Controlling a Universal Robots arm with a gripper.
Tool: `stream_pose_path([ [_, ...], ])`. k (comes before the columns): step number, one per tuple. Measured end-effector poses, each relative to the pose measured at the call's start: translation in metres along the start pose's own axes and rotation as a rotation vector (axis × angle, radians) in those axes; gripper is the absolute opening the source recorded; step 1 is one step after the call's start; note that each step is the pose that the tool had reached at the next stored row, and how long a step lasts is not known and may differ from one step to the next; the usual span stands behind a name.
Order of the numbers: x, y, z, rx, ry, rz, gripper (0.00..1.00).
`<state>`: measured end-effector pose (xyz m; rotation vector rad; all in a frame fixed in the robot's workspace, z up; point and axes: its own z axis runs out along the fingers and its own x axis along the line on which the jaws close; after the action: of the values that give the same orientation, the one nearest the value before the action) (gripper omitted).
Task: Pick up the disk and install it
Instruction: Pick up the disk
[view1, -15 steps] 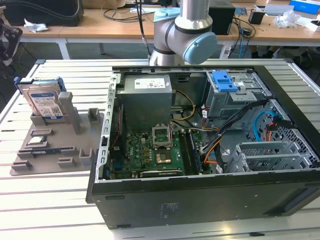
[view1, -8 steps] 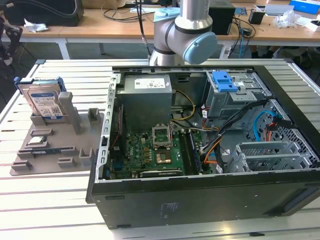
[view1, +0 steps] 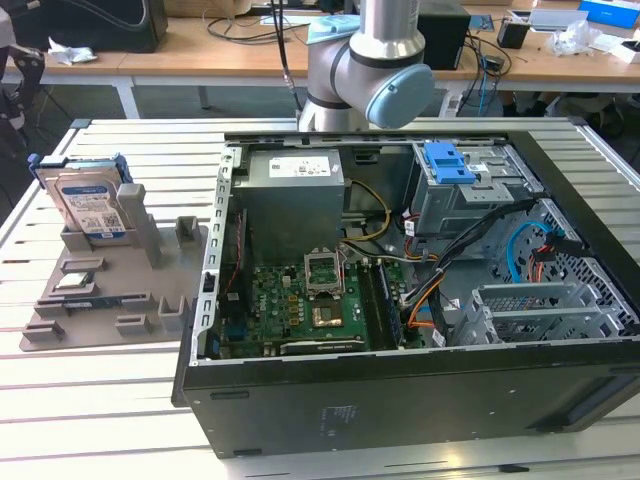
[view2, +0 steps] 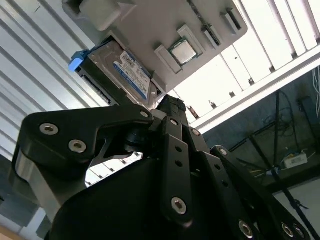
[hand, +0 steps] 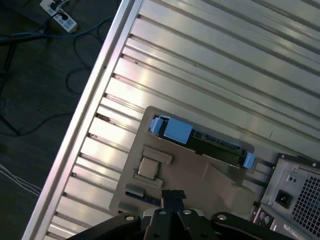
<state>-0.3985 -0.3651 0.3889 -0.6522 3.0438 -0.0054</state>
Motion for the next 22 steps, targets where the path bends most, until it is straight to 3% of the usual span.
stream_pose_path([
  [11, 0.0000, 0.0000, 0.0000, -0.0043, -0.0015, -0.160, 0.11],
  [13, 0.0000, 0.0000, 0.0000, -0.0059, -0.0020, -0.216, 0.11],
  [18, 0.0000, 0.0000, 0.0000, -0.0077, -0.0027, -0.284, 0.11],
  [22, 0.0000, 0.0000, 0.0000, -0.0103, -0.0035, -0.377, 0.11],
])
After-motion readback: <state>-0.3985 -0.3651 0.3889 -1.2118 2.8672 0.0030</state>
